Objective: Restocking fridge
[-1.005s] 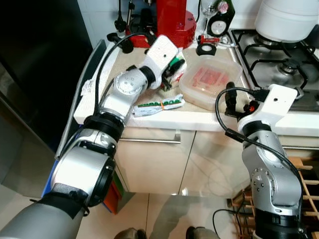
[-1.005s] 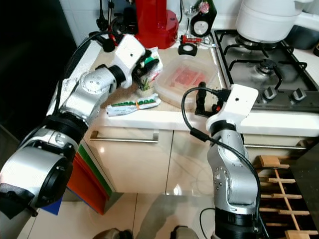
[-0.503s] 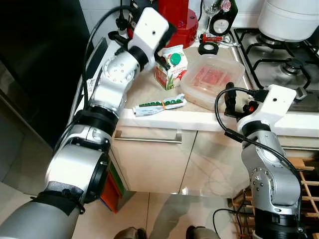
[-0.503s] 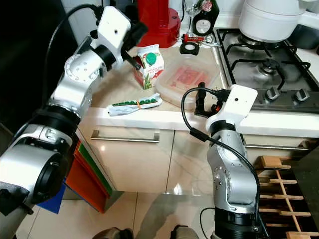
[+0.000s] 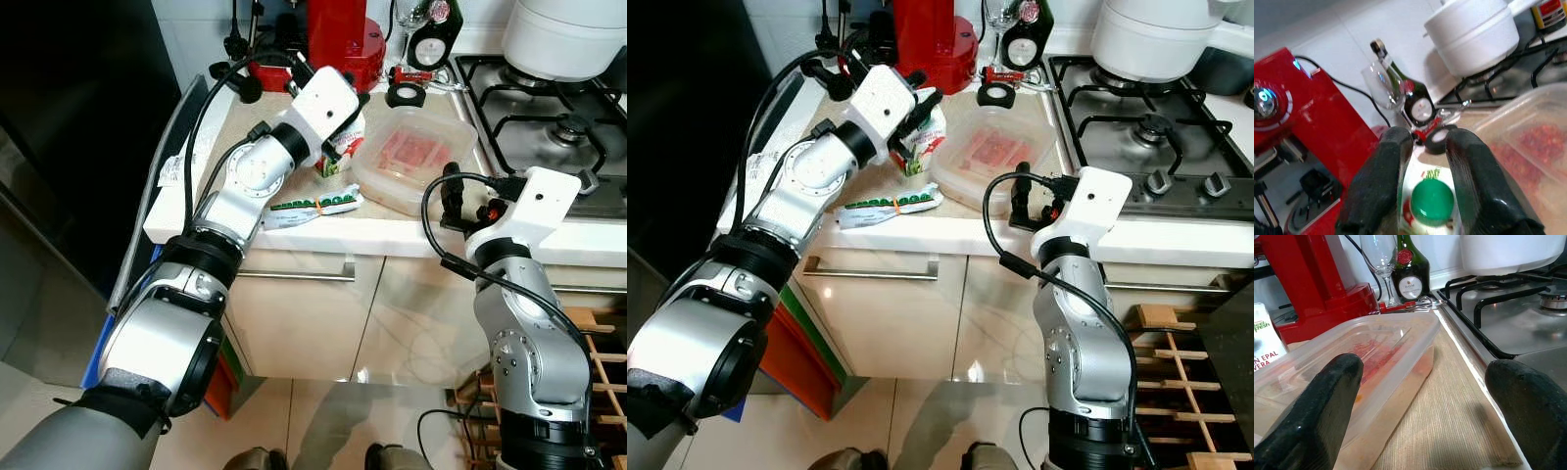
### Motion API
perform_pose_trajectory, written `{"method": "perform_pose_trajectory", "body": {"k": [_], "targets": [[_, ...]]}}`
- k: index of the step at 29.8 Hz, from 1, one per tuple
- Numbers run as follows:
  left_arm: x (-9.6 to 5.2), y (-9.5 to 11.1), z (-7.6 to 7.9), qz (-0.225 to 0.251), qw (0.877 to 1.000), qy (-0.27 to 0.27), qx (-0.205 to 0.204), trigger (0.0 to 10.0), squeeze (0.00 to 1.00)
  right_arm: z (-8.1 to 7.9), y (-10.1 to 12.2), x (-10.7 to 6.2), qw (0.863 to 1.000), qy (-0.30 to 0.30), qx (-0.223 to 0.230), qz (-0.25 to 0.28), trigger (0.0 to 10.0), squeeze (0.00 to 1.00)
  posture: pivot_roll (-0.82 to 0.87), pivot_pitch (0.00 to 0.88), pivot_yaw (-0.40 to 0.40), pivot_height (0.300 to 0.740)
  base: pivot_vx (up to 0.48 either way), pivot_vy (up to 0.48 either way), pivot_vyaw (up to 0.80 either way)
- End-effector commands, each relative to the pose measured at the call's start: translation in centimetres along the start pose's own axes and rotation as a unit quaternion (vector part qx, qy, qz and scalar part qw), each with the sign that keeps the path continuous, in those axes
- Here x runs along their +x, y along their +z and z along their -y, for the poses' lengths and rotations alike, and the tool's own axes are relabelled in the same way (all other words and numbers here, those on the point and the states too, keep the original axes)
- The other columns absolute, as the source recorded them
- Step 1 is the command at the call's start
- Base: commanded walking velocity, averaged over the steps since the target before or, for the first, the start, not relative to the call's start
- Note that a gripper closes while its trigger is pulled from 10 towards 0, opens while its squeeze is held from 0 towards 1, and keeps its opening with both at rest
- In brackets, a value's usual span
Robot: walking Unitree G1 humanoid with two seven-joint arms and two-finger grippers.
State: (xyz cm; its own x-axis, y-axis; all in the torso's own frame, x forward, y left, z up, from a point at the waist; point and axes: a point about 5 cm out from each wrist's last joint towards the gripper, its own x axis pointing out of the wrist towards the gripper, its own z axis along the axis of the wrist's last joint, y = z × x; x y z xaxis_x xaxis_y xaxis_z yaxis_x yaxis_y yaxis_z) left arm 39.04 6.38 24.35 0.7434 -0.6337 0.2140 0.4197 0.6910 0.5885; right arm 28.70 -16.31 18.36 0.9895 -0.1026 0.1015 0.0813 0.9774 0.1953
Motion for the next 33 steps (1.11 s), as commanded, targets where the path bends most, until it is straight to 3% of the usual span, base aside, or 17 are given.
{"method": "perform_pose_trajectory", "body": {"k": [1, 19, 20, 21, 33], "targets": [[-0.01, -0.12, -0.34, -0.005, 1.000, 0.003, 0.004, 10.0, 1.00, -0.14, -0.12, -0.08, 1.000, 0.001, -0.005, -0.001, 10.0, 0.00, -0.22, 0.047, 0.037, 0.740, 0.000, 0.000, 0.00], [0.18, -0.43, -0.31, -0.006, 1.000, -0.004, -0.029, 10.0, 1.00, -0.08, -0.16, -0.30, 1.000, 0.001, -0.007, -0.003, 10.0, 0.00, -0.23, 0.049, 0.036, 0.740, 0.000, 0.000, 0.00], [0.17, -0.45, -0.38, -0.006, 0.999, -0.002, -0.033, 10.0, 0.91, -0.09, -0.15, -0.30, 1.000, 0.001, -0.007, -0.003, 10.0, 0.00, -0.23, 0.050, 0.039, 0.740, 0.000, 0.000, 0.00], [0.14, -0.48, -0.56, -0.007, 0.999, 0.003, -0.038, 10.0, 0.00, -0.09, -0.15, -0.31, 1.000, 0.001, -0.007, -0.003, 10.0, 0.00, -0.23, 0.052, 0.039, 0.740, 0.000, 0.000, 0.00], [0.07, -0.92, -0.11, -0.016, 0.999, -0.006, -0.038, 10.0, 0.00, -0.01, -0.21, -0.33, 1.000, -0.001, -0.007, -0.004, 10.0, 0.00, -0.23, 0.058, 0.039, 0.740, 0.000, 0.000, 0.00]]}}
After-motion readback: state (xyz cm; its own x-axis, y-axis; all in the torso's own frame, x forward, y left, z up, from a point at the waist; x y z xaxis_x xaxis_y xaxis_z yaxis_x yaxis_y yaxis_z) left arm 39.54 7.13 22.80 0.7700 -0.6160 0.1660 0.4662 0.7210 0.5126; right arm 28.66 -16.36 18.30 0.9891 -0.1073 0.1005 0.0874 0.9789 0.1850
